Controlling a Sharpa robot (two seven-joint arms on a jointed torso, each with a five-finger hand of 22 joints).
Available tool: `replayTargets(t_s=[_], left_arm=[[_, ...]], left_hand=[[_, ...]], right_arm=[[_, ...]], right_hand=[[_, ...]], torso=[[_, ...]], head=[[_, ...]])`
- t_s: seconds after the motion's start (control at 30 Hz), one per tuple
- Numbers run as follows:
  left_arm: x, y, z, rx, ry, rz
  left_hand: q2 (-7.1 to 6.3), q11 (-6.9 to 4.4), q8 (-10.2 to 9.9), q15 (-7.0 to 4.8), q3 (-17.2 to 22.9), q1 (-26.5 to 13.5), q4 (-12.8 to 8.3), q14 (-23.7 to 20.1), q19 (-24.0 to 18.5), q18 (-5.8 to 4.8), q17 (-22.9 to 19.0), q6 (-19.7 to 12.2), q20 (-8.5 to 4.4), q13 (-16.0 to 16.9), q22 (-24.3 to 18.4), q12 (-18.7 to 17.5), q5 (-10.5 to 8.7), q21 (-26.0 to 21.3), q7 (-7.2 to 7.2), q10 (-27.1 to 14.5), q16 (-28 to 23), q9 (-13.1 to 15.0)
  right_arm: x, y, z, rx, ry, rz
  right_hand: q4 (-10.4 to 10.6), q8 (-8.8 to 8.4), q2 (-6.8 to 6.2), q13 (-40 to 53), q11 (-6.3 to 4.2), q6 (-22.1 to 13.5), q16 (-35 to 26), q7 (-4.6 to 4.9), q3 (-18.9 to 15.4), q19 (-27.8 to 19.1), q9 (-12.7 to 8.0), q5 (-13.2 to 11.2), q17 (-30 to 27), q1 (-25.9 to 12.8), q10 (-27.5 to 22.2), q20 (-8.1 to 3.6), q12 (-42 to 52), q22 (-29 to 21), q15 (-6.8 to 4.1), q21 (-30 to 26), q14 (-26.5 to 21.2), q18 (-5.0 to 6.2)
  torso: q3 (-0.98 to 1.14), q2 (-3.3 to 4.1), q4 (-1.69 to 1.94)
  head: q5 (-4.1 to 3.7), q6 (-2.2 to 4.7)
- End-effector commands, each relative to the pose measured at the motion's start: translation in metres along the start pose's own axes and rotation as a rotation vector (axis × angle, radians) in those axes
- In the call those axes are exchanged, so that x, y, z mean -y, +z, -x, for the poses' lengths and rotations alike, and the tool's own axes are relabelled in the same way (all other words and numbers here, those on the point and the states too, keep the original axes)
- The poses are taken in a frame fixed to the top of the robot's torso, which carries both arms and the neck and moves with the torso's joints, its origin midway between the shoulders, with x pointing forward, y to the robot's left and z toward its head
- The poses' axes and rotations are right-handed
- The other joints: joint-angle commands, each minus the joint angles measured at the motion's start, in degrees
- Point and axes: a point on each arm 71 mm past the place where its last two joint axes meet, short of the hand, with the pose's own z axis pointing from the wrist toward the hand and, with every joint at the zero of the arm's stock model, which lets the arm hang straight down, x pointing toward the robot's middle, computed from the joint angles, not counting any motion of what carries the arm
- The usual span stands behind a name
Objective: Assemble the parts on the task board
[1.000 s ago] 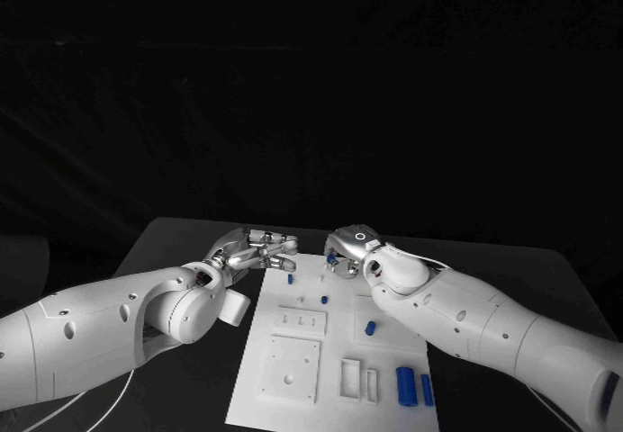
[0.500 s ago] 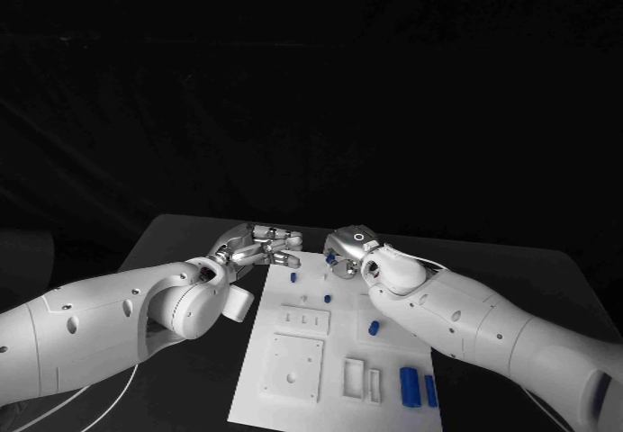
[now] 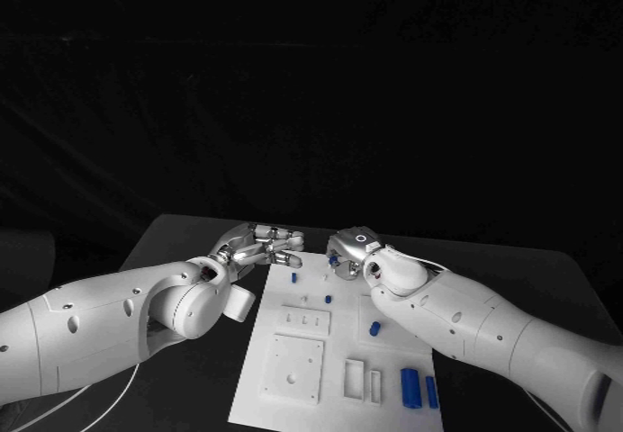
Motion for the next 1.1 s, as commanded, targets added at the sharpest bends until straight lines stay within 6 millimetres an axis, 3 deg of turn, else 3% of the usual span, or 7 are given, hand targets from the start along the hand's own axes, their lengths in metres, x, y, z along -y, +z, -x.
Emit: replayTargets(t_s=[0.03,0.27,0.47,0.83,1.0,1.1], left_arm=[[0.0024,0.0007,-0.0023,-0.012,0.002,-0.009],[0.0036,0.0011,-0.0032,-0.015,0.003,-0.011],[0.0046,0.0012,-0.0029,-0.015,0.004,-0.012],[0.0056,0.0017,-0.0035,-0.017,0.005,-0.014],[0.0058,0.0022,-0.0043,-0.020,0.004,-0.013],[0.0059,0.0025,-0.0048,-0.022,0.005,-0.013]], left_hand=[[-0.06,-0.03,0.30,-0.07,0.29,-0.13,-0.04,-0.39,-0.50,-0.39,-0.05,-0.20,-0.08,0.09,-0.06,0.21,0.38,0.30,0.27,-0.23,0.27,0.09],[-0.15,-0.01,0.31,-0.05,0.31,-0.19,0.00,-0.39,-0.57,-0.39,-0.06,-0.19,-0.06,0.09,-0.13,0.21,0.37,0.39,0.27,-0.25,0.26,0.09],[-0.15,-0.01,0.31,-0.05,0.31,-0.19,0.00,-0.39,-0.57,-0.39,-0.06,-0.19,-0.06,0.09,-0.13,0.21,0.37,0.39,0.27,-0.25,0.26,0.09],[-0.15,-0.01,0.31,-0.05,0.31,-0.19,0.00,-0.39,-0.57,-0.39,-0.06,-0.19,-0.06,0.09,-0.13,0.21,0.37,0.39,0.27,-0.25,0.26,0.09],[-0.15,-0.01,0.31,-0.05,0.31,-0.19,0.00,-0.39,-0.57,-0.39,-0.06,-0.19,-0.06,0.09,-0.13,0.21,0.37,0.39,0.27,-0.25,0.26,0.09],[-0.15,-0.01,0.31,-0.05,0.31,-0.19,0.00,-0.39,-0.57,-0.39,-0.06,-0.19,-0.06,0.09,-0.13,0.21,0.37,0.39,0.27,-0.25,0.26,0.09]], right_arm=[[-0.0019,0.0005,-0.0011,-0.013,-0.016,0.005],[-0.0056,0.0009,-0.0026,-0.016,-0.012,0.012],[-0.0068,0.0004,-0.0036,-0.019,-0.010,0.016],[-0.0040,-0.0004,-0.0054,-0.027,-0.013,0.009],[-0.0015,-0.0006,-0.0070,-0.034,-0.014,0.003],[-0.0011,-0.0003,-0.0079,-0.034,-0.008,0.002]], right_hand=[[0.36,0.30,-0.32,0.02,0.03,0.10,0.24,-0.03,-0.01,1.81,0.06,0.08,0.08,-0.32,-0.24,-0.34,0.03,0.05,-0.45,-0.29,0.01,-0.27],[0.38,0.30,-0.30,0.02,0.03,0.10,0.23,-0.03,-0.17,1.84,0.06,0.05,0.09,-0.32,-0.27,-0.33,0.03,0.12,-0.46,-0.38,0.02,-0.28],[0.44,0.30,-0.24,0.02,0.02,0.11,0.20,-0.04,-0.26,1.85,0.06,0.08,0.08,-0.38,-0.27,-0.33,0.03,0.16,-0.46,-0.47,0.01,-0.29],[0.50,0.23,-0.57,0.00,0.39,-0.97,0.20,0.22,-0.51,1.90,-0.02,0.19,0.09,-0.69,-1.49,-0.16,0.02,0.25,-0.19,-0.68,0.05,-0.23],[1.02,0.24,-0.87,-0.01,0.73,-2.00,0.18,0.31,-2.98,2.04,-0.04,-1.46,0.09,-0.81,-2.83,0.20,0.03,0.02,0.11,-1.15,0.02,0.00],[1.29,0.23,-1.42,-0.02,1.48,-3.82,0.02,0.78,-4.90,2.14,-0.11,-1.43,-0.03,-0.89,-5.55,0.66,0.09,-0.35,0.64,-1.59,0.02,0.12]], torso=[[-0.02,0.12,0.12],[-0.05,0.22,0.23],[-0.12,0.16,0.02],[-0.16,0.23,0.12],[-0.16,0.28,0.20],[-0.16,0.30,0.20]], head=[[-0.01,-0.07],[0.10,-0.38],[0.43,-0.93],[0.53,-0.76],[0.53,-0.74],[0.65,-0.73]])
